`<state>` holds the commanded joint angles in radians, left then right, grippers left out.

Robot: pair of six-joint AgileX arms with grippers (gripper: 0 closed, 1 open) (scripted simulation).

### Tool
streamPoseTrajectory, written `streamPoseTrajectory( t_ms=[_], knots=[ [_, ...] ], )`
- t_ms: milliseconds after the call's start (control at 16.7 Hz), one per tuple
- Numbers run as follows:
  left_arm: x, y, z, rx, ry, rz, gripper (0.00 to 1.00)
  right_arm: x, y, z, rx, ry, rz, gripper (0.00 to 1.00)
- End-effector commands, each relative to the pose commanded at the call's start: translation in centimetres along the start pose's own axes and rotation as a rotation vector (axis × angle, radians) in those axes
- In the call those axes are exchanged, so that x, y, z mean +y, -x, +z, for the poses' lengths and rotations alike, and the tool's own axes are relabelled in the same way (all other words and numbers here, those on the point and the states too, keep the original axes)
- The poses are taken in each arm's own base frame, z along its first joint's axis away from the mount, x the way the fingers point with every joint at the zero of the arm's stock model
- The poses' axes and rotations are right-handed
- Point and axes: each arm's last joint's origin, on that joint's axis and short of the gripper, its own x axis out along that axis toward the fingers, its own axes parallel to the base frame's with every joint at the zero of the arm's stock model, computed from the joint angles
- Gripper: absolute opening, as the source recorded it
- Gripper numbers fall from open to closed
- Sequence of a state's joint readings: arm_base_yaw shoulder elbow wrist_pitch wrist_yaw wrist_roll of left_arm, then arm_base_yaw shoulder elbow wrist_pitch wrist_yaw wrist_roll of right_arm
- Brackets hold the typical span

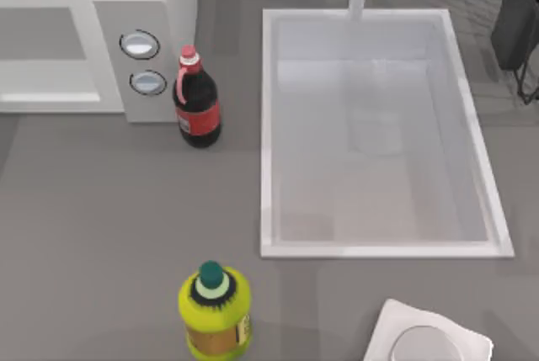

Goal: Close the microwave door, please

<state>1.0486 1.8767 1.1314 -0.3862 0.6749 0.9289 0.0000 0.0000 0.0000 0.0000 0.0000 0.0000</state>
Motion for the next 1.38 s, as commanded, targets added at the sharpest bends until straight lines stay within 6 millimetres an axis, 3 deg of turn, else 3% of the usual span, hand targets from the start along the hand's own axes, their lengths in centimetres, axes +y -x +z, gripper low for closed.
streamPoseTrajectory(
  t_ms=[180, 540, 1080, 1380],
  knots=[
    [-1.9, 0.1, 0.6, -0.003, -0.007, 0.006, 0.00, 0.0, 0.0, 0.0, 0.000, 0.000, 0.000, 1.00],
    [-9.0, -0.1, 0.0, 0.005, 0.004, -0.004, 0.00, 0.0, 0.0, 0.0, 0.000, 0.000, 0.000, 1.00],
    [-10.5, 0.1, 0.1, -0.008, -0.007, 0.007, 0.00, 0.0, 0.0, 0.0, 0.000, 0.000, 0.000, 1.00],
    [-15.3, 0.0, 1.4, -0.059, -0.070, -0.016, 0.00, 0.0, 0.0, 0.0, 0.000, 0.000, 0.000, 1.00]
  ],
)
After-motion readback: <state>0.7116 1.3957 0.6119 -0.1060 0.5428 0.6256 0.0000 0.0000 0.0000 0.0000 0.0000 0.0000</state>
